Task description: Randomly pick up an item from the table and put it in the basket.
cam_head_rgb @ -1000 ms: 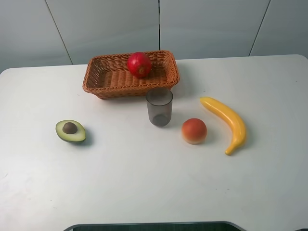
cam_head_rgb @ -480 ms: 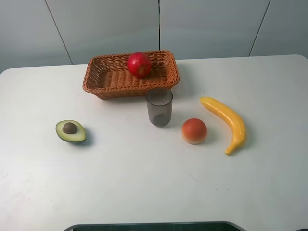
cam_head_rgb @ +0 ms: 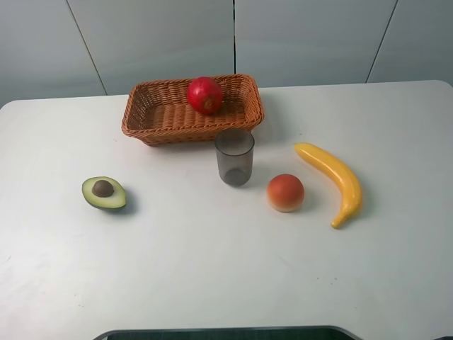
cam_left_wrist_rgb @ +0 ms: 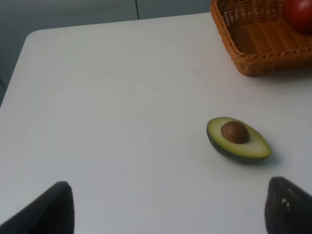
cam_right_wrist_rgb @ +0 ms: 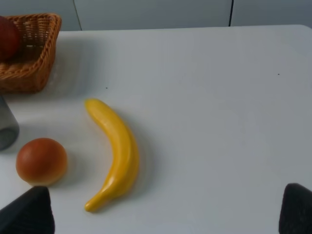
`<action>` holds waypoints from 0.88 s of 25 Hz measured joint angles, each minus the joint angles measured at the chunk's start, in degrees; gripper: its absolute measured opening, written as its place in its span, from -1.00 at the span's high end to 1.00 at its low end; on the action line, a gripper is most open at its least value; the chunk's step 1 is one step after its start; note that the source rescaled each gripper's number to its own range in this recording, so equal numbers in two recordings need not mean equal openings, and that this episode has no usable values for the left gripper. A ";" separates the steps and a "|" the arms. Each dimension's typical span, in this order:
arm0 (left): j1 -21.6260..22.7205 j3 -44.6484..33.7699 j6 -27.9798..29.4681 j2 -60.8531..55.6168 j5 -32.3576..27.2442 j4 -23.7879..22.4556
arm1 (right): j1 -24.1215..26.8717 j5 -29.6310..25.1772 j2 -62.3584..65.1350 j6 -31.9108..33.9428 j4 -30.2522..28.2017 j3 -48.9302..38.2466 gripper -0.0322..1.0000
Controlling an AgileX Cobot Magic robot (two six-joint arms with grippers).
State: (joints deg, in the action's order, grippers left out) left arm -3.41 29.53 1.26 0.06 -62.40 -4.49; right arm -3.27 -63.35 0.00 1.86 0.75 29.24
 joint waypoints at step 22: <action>0.00 0.00 0.00 0.00 0.00 0.00 | 0.00 0.21 0.10 -1.31 1.45 0.00 -0.99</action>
State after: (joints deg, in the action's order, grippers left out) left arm -3.41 29.53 1.26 0.06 -62.40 -4.49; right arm -3.27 -63.14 0.09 0.55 2.20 29.24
